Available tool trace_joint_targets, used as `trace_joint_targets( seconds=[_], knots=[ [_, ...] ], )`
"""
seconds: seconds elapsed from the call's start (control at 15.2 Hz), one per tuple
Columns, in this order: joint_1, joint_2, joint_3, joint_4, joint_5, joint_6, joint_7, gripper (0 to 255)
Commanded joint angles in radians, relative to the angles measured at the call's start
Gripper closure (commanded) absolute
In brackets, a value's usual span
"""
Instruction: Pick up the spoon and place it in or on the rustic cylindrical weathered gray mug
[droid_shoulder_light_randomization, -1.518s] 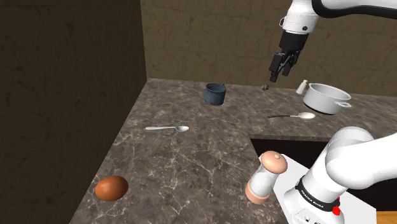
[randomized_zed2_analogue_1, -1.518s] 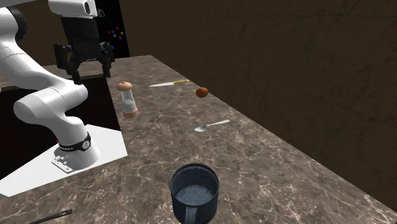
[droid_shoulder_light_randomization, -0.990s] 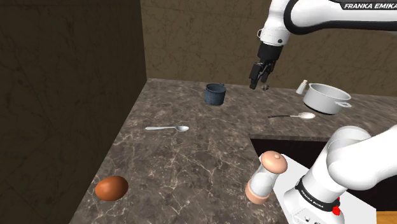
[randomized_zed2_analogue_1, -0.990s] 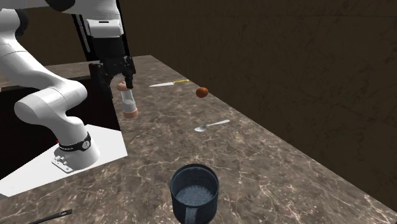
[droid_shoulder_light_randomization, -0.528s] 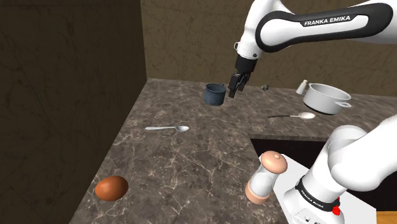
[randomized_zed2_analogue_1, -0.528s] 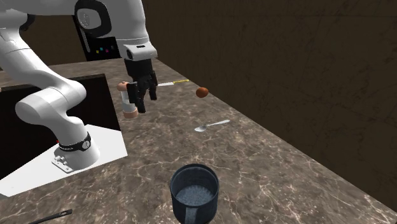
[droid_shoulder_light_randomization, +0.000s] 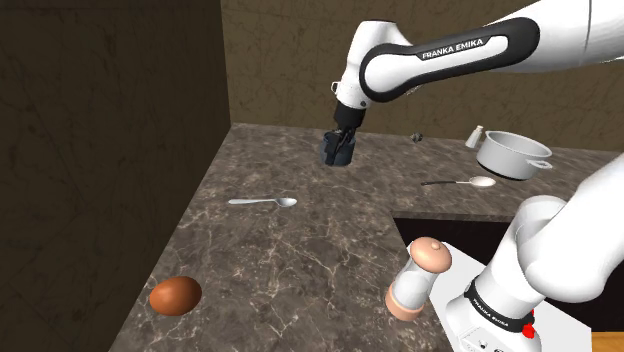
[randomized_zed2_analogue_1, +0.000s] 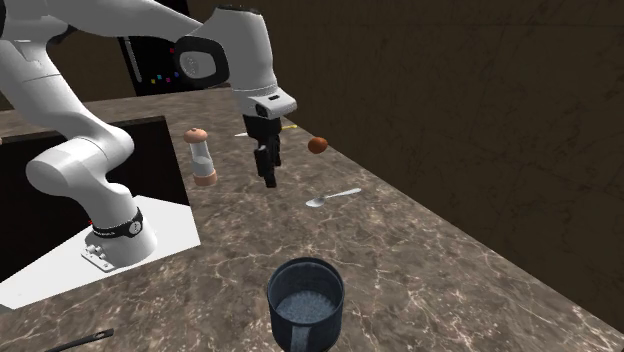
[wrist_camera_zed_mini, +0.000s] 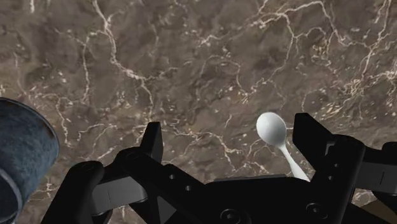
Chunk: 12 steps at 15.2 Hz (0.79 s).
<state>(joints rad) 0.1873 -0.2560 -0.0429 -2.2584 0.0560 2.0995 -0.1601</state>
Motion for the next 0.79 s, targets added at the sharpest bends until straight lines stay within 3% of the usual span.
trace_joint_targets(
  seconds=[0.0,0.73],
  knots=[
    [0.015,0.062,0.001,0.018,0.023,0.054,-0.036,0],
    [0.087,0.391,0.06,0.226,0.142,0.221,-0.196,0]
  ],
)
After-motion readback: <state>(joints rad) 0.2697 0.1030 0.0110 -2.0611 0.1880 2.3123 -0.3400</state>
